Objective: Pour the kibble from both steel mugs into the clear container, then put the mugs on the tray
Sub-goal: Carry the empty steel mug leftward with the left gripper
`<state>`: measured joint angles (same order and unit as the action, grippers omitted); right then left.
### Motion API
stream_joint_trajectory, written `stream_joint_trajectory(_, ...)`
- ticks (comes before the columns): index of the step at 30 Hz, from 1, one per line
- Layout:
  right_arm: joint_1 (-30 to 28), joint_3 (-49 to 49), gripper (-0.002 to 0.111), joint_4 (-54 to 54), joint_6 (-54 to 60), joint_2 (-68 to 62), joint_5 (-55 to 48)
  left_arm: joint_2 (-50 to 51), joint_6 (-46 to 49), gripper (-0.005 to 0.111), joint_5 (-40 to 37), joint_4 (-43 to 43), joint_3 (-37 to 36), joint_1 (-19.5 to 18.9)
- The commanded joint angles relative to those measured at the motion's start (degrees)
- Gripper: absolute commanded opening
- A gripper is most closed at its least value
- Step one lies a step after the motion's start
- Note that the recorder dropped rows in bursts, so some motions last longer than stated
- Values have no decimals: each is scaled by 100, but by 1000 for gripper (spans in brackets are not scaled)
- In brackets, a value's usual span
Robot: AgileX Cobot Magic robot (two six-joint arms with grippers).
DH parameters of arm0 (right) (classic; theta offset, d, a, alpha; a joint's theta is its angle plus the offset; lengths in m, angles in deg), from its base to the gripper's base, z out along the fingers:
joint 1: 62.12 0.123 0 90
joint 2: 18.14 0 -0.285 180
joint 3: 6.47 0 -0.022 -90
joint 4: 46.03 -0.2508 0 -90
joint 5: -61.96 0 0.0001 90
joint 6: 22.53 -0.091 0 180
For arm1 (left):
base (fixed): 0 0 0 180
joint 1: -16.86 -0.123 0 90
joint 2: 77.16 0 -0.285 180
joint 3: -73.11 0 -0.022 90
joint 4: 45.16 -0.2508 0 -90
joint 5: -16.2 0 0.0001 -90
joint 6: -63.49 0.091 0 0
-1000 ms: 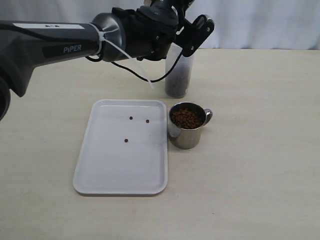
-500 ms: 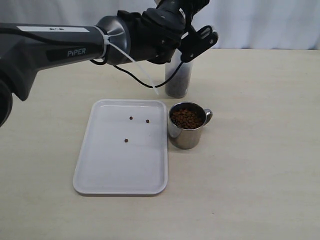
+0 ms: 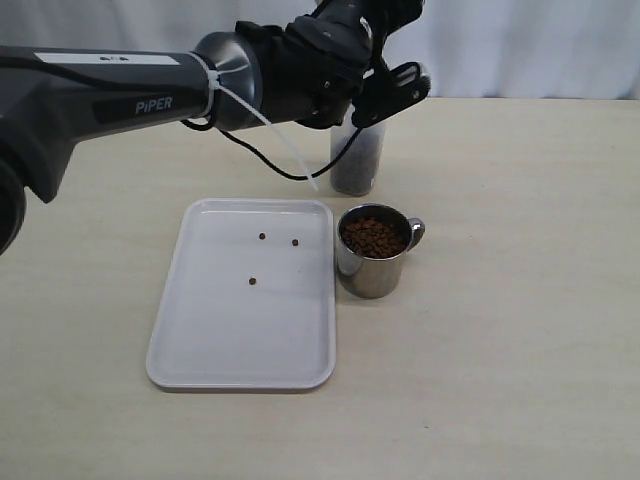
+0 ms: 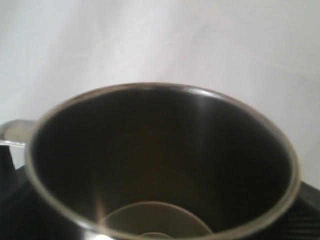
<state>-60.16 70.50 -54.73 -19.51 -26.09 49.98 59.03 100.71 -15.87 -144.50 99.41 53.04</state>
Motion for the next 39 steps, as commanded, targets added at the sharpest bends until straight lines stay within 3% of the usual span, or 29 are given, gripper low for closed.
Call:
stream_joint_trajectory(1,20,24,5,-9,-5,16,-12,-83,317,0,-21,-61,67,23)
stream_joint_trajectory(29,20,24,5,-9,-5,16,-12,-107,452,0,-40,-61,67,50)
stream_joint_trajectory(35,20,24,5,-9,-5,16,-12,-107,400,0,-382,-61,67,50)
stream_joint_trajectory(39,20,24,5,-9,-5,16,-12,-107,-217,0,-803,117,67,36)
